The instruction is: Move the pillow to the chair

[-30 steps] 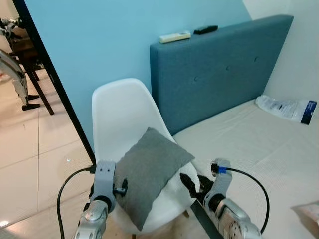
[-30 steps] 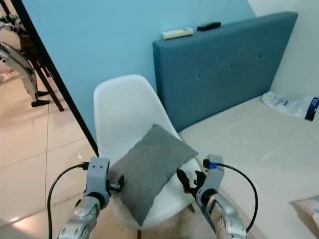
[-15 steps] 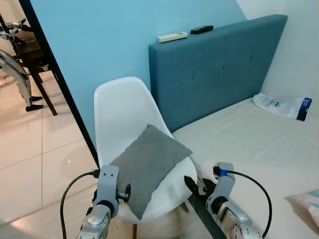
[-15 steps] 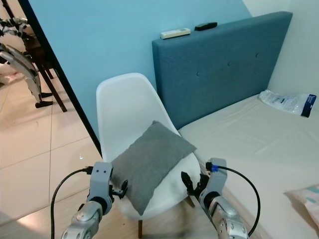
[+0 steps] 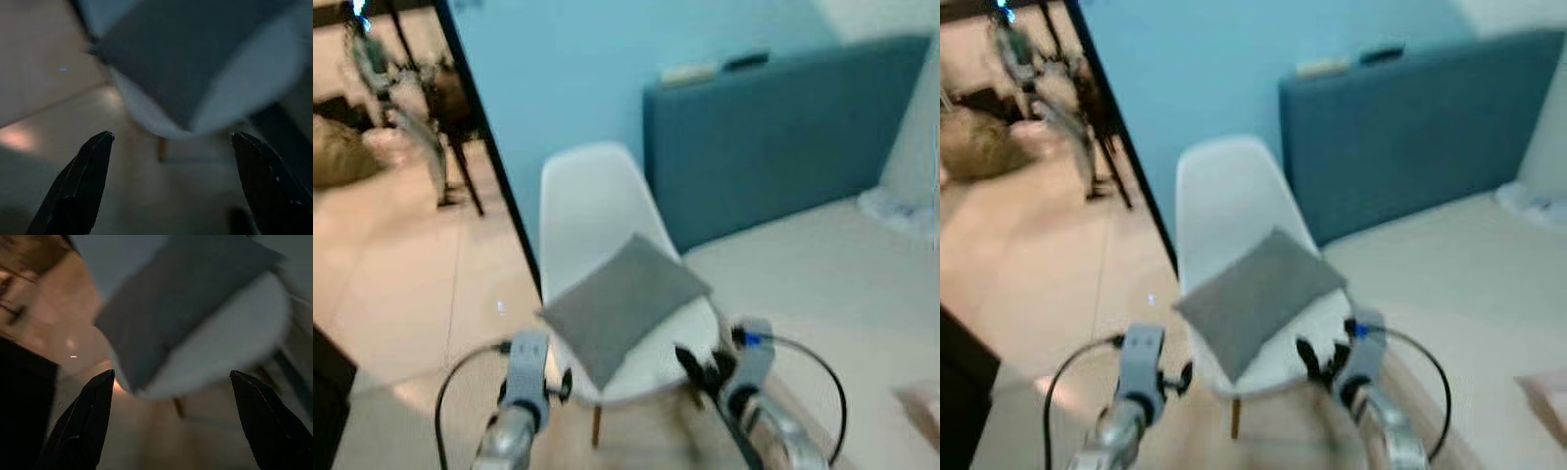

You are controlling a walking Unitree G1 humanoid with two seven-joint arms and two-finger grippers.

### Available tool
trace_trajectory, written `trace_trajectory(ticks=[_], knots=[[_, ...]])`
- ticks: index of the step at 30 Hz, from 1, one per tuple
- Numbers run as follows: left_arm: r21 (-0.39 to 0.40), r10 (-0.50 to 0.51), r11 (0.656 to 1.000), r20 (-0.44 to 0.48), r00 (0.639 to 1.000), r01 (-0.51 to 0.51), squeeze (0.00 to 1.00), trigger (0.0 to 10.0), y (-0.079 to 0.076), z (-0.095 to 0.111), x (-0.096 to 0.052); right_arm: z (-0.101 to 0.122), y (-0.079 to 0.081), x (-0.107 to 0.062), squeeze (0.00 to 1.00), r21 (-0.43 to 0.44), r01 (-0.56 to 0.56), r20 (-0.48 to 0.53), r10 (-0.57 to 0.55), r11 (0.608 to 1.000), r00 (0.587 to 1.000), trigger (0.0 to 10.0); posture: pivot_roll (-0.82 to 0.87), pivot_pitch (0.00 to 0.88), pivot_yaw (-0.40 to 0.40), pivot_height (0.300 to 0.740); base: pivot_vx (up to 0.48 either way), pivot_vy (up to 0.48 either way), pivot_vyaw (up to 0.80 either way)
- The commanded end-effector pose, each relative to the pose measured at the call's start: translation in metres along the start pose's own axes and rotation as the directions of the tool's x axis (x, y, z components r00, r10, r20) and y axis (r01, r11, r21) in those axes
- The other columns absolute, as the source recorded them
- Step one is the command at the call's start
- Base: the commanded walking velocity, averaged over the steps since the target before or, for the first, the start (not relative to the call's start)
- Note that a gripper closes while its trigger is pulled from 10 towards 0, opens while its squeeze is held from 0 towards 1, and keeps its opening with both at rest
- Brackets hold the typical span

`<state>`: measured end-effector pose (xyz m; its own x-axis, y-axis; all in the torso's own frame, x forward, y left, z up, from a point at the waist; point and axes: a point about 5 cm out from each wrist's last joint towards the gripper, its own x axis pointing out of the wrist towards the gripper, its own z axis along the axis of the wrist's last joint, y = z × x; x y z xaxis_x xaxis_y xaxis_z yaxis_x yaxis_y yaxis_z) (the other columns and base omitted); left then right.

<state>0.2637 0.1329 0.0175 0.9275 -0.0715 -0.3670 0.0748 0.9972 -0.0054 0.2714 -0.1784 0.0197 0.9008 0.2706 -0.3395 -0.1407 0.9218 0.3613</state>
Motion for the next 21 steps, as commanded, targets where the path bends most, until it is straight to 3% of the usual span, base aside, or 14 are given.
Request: trace_trajectory(ticks=[1, 8, 13, 21], knots=[[0.004, 0.01, 1.0, -0.013, 1.0, -0.01, 0.0, 10.0, 0.0049, -0.0025, -0.0009, -0.0079, 0.0012, -0.0007, 0.0, 0.011, 0.007, -0.025, -0.007, 1.0, 1.0, 10.0, -0.09, 0.063, 0.036, 0.74, -0.334, 0.0, 0.0], [0.0, 0.009, 1.0, -0.01, 1.0, -0.009, 0.0, 10.0, 0.0046, -0.0021, -0.0014, -0.0088, 0.0001, -0.0006, 0.0, 0.017, 0.018, -0.031, -0.017, 1.0, 0.999, 10.0, -0.09, 0.066, 0.035, 0.74, -0.316, 0.0, 0.0], [0.001, 0.011, 1.0, -0.006, 1.0, -0.011, 0.0, 10.0, 0.0054, -0.0006, -0.0012, -0.0101, -0.0006, -0.0004, 0.0, 0.021, 0.021, -0.044, -0.02, 1.0, 0.999, 10.0, -0.09, 0.068, 0.033, 0.74, 0.0, 0.0, 0.0], [0.008, 0.006, 1.0, -0.007, 1.0, -0.006, 0.0, 10.0, 0.0055, -0.0003, -0.0011, -0.0114, 0.0002, -0.0003, 0.0, 0.035, 0.016, -0.052, -0.014, 0.999, 0.999, 10.0, -0.09, 0.071, 0.035, 0.74, 0.0, 0.0, -0.75]])
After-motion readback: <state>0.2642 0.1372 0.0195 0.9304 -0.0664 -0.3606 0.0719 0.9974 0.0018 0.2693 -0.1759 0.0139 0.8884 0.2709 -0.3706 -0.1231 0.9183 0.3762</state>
